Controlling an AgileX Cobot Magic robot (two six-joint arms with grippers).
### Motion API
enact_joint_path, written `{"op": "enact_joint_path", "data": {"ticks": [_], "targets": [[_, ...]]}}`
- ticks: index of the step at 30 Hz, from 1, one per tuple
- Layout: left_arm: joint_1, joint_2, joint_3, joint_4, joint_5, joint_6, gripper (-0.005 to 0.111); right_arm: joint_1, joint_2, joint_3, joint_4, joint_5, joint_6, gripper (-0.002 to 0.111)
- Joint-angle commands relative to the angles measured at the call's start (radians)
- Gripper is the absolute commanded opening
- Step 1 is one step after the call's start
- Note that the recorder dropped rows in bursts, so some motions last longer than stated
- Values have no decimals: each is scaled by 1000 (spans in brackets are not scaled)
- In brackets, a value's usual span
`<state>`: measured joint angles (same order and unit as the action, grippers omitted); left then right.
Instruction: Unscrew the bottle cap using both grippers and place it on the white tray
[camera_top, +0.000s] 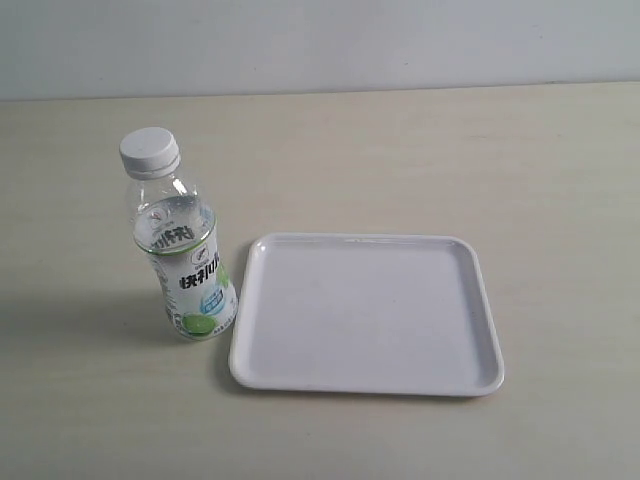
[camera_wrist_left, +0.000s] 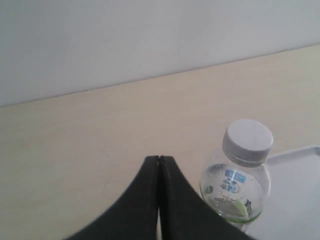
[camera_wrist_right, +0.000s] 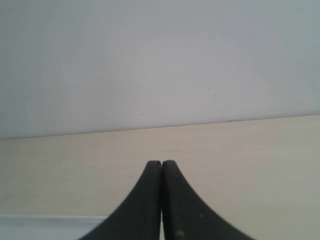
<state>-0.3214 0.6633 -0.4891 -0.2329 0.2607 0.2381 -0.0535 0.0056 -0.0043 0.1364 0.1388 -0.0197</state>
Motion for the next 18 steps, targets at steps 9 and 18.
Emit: {"op": "enact_joint_path", "data": {"ticks": [9,18], "targets": [[2,-12,445,68,-722,-163,0,-5,-6,4,-8,-6,-1,0],[2,-12,489,668,-799,-517,0,-5,-6,4,-8,-6,-1,0]]}}
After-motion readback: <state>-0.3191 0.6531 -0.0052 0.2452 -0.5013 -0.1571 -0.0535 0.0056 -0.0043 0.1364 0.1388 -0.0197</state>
